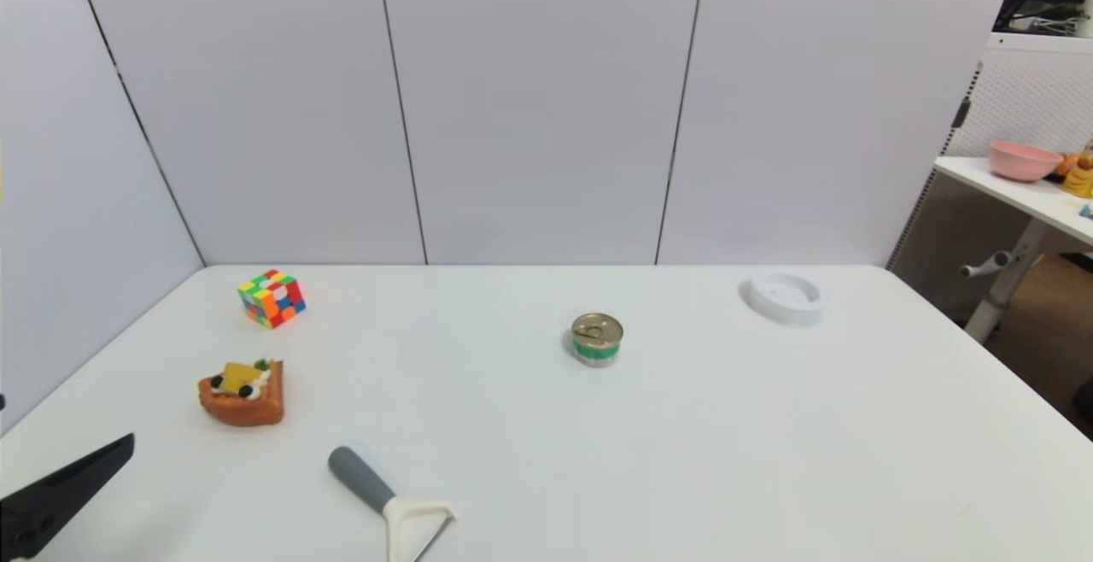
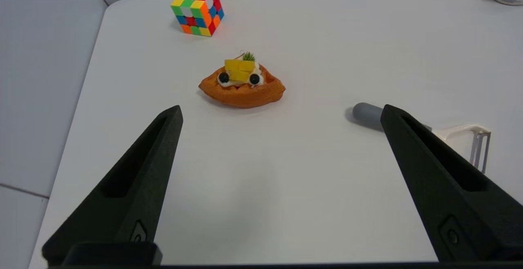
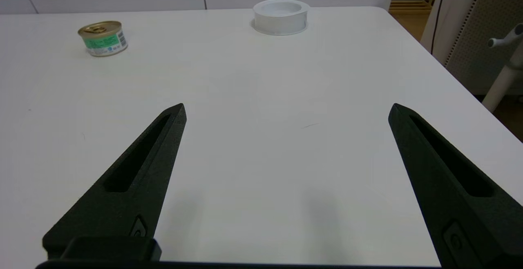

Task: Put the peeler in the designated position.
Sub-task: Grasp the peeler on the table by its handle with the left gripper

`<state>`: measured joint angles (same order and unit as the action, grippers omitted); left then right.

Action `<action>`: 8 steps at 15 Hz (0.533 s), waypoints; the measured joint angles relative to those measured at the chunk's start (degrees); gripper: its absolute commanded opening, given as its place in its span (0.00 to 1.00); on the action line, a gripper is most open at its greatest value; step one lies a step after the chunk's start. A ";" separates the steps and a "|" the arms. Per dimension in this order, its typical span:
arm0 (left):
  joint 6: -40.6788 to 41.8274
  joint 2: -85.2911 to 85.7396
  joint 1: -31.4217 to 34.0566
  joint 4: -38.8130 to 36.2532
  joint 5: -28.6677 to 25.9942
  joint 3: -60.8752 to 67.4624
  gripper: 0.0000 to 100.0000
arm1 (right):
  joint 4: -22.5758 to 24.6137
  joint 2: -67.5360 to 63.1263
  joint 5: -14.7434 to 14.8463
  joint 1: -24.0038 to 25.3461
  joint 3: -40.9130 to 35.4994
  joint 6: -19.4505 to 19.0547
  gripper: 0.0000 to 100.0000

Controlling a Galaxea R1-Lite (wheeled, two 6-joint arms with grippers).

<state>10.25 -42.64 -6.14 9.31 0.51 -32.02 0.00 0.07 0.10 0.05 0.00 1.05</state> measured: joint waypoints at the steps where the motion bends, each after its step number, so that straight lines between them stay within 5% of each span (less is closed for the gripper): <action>1: 0.13 -4.13 -1.51 0.16 -0.10 -2.43 1.00 | 0.00 0.00 0.00 0.00 0.00 0.00 1.00; 8: 0.09 -26.32 -12.92 0.50 -0.29 -12.48 1.00 | -0.02 0.00 0.00 -0.02 0.00 -0.01 1.00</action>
<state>10.34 -68.96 -19.07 9.81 0.22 -44.51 -0.02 0.07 0.10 0.02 0.00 1.04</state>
